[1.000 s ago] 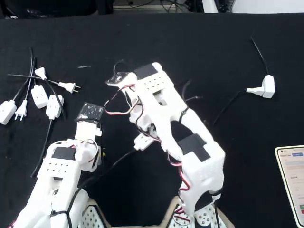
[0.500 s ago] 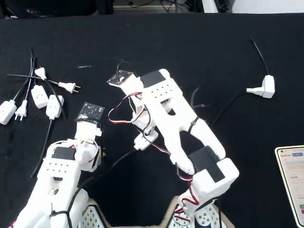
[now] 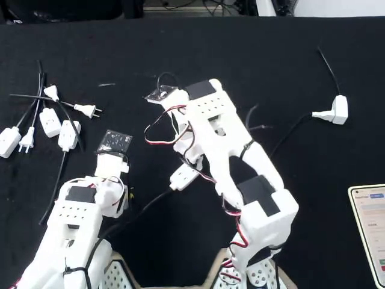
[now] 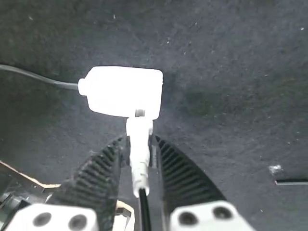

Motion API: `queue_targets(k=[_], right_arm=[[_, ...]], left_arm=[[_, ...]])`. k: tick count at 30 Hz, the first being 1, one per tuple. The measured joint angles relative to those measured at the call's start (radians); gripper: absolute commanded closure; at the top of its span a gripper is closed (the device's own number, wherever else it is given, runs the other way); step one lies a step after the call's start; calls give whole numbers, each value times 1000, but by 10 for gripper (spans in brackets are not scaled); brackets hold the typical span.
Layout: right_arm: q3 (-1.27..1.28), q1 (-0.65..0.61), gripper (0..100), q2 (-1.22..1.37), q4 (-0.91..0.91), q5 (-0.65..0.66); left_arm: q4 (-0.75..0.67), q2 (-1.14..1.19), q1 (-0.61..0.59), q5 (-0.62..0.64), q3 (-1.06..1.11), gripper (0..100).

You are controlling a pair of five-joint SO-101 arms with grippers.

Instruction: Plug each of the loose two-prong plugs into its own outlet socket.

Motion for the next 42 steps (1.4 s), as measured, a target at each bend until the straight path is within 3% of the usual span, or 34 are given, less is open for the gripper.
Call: queue_targets(k=[15, 42], right_arm=[[46, -12, 988, 8, -86, 0], [48, -12, 988, 8, -55, -23]], left_arm=[[0, 0, 0, 0, 0, 815], [0, 0, 0, 0, 0, 815]])
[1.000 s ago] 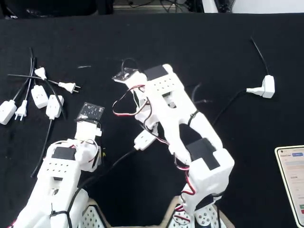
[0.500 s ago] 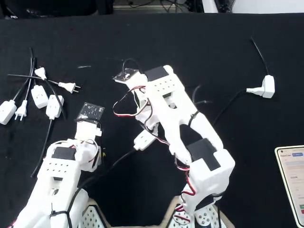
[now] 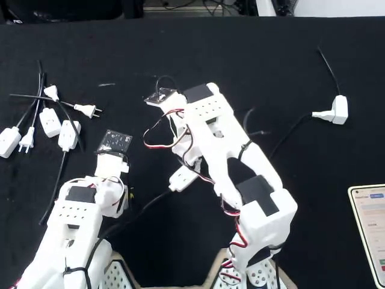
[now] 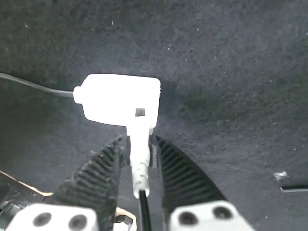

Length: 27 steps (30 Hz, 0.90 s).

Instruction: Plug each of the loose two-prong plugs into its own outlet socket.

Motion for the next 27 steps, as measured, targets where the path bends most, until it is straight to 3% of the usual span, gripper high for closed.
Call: queue_targets(k=[27], right_arm=[[-8, -2, 988, 0, 20, -38]], left_arm=[[0, 0, 0, 0, 0, 815]])
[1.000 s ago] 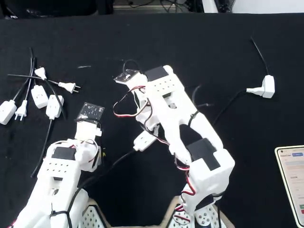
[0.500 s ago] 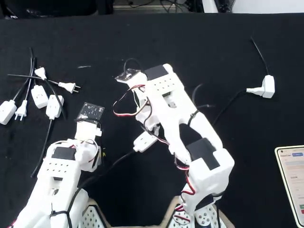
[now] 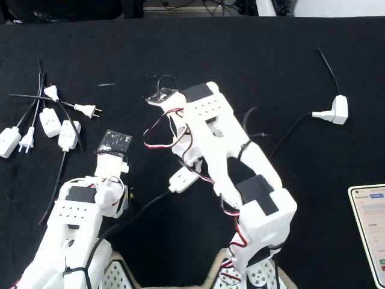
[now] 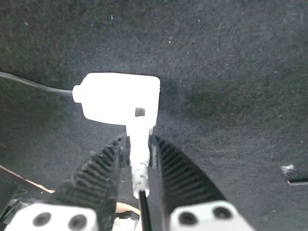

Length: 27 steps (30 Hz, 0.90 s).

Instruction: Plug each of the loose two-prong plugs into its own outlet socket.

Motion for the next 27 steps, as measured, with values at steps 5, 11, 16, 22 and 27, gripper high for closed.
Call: queue_targets(k=[5, 11, 16, 22, 27], right_arm=[[0, 0, 988, 0, -12, 9], [0, 0, 988, 0, -14, 12], [0, -31, 988, 0, -14, 12], [0, -43, 988, 0, -14, 29], [-55, -44, 988, 2, 55, 48]], left_arm=[[0, 0, 0, 0, 0, 815], [0, 0, 0, 0, 0, 815], [0, 0, 0, 0, 0, 815], [0, 0, 0, 0, 0, 815], [0, 0, 0, 0, 0, 815]])
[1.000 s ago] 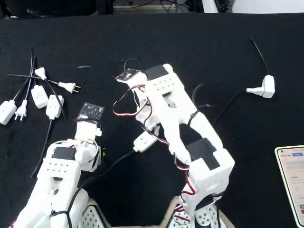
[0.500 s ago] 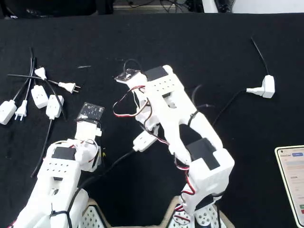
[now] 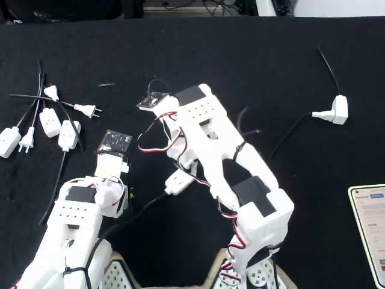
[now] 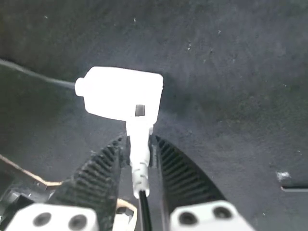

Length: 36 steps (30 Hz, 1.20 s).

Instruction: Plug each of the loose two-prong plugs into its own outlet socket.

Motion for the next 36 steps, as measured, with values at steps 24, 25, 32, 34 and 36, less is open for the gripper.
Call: queue_targets(k=[24, 25, 32, 34, 36], right_arm=[[-97, 0, 988, 92, 49, -20], [-97, 0, 988, 92, 49, -20], [-97, 0, 988, 92, 49, -20], [-97, 0, 988, 92, 49, -20], [-97, 0, 988, 92, 49, -20]], left_arm=[[6, 0, 0, 0, 0, 815], [6, 0, 0, 0, 0, 815], [6, 0, 0, 0, 0, 815], [6, 0, 0, 0, 0, 815], [6, 0, 0, 0, 0, 815]])
